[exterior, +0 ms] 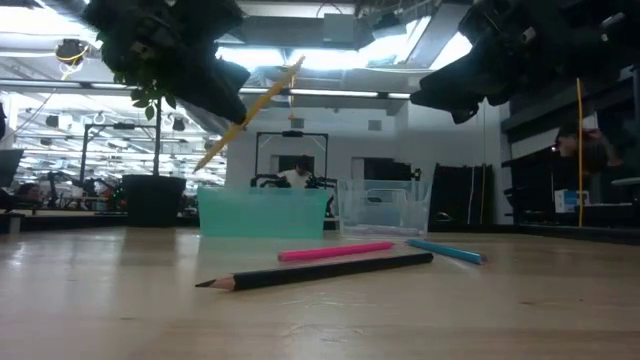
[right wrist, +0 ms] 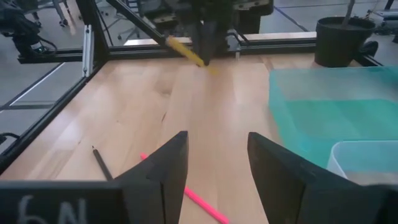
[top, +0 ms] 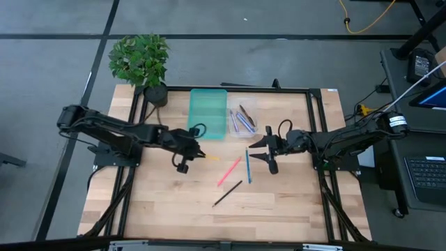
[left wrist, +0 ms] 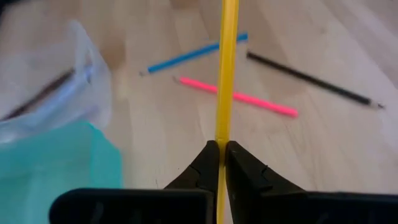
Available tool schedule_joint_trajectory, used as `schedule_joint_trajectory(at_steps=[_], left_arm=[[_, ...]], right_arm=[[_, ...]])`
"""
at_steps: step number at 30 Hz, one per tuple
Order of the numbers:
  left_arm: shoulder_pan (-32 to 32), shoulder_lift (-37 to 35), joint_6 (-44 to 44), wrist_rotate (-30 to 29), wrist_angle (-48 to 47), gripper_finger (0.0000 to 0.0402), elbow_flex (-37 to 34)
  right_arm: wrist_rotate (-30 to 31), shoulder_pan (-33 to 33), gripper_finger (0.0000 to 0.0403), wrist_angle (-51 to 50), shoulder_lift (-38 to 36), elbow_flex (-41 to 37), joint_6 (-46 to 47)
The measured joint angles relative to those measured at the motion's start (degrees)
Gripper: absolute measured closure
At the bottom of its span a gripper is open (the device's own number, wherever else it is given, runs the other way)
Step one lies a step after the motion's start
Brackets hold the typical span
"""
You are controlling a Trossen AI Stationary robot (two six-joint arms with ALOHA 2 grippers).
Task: Sort pens & pencils
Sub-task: Put the yellow pencil into the blue bin
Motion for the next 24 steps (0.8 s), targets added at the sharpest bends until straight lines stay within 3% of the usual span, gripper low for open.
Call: schedule_joint_trajectory(at_steps=[11, 17, 24], left_arm=[[0.15, -3.21, -0.53, 0.0, 33.75, 0.039, -16.74], [1.08, -3.17, -5.42, -0.21, 50.15, 0.039, -23.78], [0.71, -2.62, -7.04, -8.5, 54.29, 0.039, -25.53]], right_arm=[[-0.02, 0.01, 0.0236, 0.39, 0.0, 0.0, -0.06], [-0.04, 0.0, 0.0236, 0.41, 0.0, 0.0, -0.16], [-0.17, 0.0, 0.0236, 1.28, 0.0, 0.0, -1.18]])
